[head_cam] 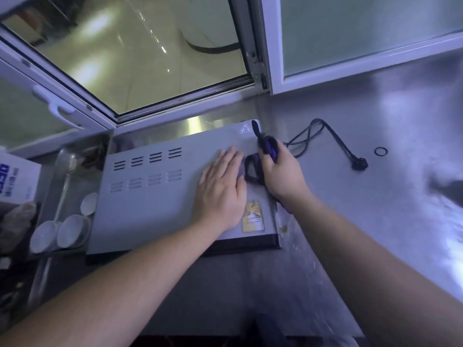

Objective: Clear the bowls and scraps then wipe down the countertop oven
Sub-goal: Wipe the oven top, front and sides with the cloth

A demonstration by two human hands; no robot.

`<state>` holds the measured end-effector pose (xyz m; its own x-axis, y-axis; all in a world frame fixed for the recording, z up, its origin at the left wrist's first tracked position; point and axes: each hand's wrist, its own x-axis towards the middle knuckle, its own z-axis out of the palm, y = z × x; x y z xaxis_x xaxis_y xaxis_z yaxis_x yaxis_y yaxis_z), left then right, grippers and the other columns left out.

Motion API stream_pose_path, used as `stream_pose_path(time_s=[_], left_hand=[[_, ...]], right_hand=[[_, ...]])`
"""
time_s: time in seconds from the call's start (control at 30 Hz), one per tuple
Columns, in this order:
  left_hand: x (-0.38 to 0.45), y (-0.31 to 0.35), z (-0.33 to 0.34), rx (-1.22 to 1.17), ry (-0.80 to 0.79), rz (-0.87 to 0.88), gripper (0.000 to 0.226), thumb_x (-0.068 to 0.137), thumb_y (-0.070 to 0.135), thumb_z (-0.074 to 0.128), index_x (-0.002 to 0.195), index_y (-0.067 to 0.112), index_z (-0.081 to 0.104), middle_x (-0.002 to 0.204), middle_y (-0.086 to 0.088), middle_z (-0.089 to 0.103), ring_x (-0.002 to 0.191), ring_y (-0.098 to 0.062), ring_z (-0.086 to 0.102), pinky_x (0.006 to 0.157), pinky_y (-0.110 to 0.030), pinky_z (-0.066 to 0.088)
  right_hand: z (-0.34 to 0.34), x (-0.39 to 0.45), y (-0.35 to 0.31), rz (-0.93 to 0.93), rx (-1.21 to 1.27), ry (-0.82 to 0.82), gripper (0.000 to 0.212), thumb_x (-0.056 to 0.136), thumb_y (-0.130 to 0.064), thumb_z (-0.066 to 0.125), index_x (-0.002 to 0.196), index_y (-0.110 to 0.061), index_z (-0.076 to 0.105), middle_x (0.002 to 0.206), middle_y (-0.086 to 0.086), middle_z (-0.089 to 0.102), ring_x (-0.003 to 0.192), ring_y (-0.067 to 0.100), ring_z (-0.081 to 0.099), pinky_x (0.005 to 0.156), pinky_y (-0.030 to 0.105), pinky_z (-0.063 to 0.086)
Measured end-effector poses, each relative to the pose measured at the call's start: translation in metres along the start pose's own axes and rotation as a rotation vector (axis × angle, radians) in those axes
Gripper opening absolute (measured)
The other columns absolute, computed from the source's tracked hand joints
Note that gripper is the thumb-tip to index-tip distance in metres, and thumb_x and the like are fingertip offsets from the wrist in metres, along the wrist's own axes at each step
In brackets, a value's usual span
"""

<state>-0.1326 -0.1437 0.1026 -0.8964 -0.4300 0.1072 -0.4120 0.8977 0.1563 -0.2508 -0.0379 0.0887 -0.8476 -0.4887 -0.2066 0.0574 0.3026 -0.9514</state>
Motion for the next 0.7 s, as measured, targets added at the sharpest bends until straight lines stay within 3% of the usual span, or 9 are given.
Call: stream_pose_path(time_s=[0.17, 0.27, 0.33, 0.4, 0.53, 0.7], left_hand=[[0.001, -0.002, 0.0, 0.0, 0.0, -0.014, 0.059, 0.099, 0.035, 0.032, 0.155, 0.02, 0.039, 0.165, 0.005, 0.03, 0.154, -0.013, 0.02, 0.124, -0.034, 0.015], [0.0, -0.002, 0.0, -0.006, -0.008, -0.018, 0.058, 0.1, 0.035, 0.033, 0.156, 0.021, 0.037, 0.166, 0.005, 0.029, 0.154, -0.012, 0.019, 0.125, -0.034, 0.015], [0.001, -0.002, 0.0, -0.008, -0.01, -0.024, 0.058, 0.1, 0.035, 0.033, 0.156, 0.022, 0.037, 0.166, 0.006, 0.029, 0.154, -0.011, 0.019, 0.125, -0.034, 0.015], [0.001, -0.002, 0.001, -0.004, -0.017, -0.026, 0.058, 0.099, 0.035, 0.031, 0.156, 0.022, 0.038, 0.166, 0.006, 0.028, 0.154, -0.011, 0.019, 0.125, -0.033, 0.014], [0.001, -0.003, 0.001, -0.003, -0.016, -0.03, 0.06, 0.098, 0.036, 0.029, 0.155, 0.021, 0.039, 0.165, 0.006, 0.029, 0.154, -0.011, 0.019, 0.125, -0.033, 0.015], [0.001, -0.003, 0.001, 0.013, -0.017, -0.024, 0.06, 0.099, 0.038, 0.029, 0.156, 0.022, 0.038, 0.165, 0.007, 0.029, 0.154, -0.012, 0.02, 0.125, -0.033, 0.015]], right_hand=[[0.008, 0.054, -0.02, 0.009, -0.057, 0.01, 0.036, 0.102, -0.027, 0.049, 0.135, -0.022, 0.059, 0.119, 0.0, 0.067, 0.109, 0.018, 0.057, 0.083, 0.022, 0.035], [0.01, 0.073, -0.022, 0.057, 0.05, -0.002, 0.029, 0.098, -0.03, 0.05, 0.12, -0.023, 0.066, 0.104, -0.003, 0.07, 0.1, 0.02, 0.064, 0.084, 0.029, 0.047], [0.009, 0.071, -0.02, 0.084, 0.129, 0.006, 0.018, 0.099, -0.031, 0.052, 0.106, -0.03, 0.068, 0.094, -0.012, 0.07, 0.09, 0.009, 0.064, 0.079, 0.018, 0.048], [0.008, 0.061, -0.016, 0.097, 0.176, 0.028, 0.012, 0.1, -0.033, 0.054, 0.102, -0.032, 0.066, 0.088, -0.018, 0.066, 0.084, 0.002, 0.061, 0.075, 0.016, 0.044], [0.006, 0.023, 0.004, 0.147, 0.271, 0.068, 0.017, 0.101, -0.032, 0.054, 0.106, -0.022, 0.067, 0.09, -0.015, 0.068, 0.089, 0.009, 0.063, 0.084, 0.027, 0.049], [0.0, -0.055, 0.028, 0.202, 0.345, 0.051, 0.012, 0.101, -0.032, 0.055, 0.103, -0.032, 0.067, 0.087, -0.028, 0.071, 0.083, -0.013, 0.063, 0.079, 0.018, 0.047]])
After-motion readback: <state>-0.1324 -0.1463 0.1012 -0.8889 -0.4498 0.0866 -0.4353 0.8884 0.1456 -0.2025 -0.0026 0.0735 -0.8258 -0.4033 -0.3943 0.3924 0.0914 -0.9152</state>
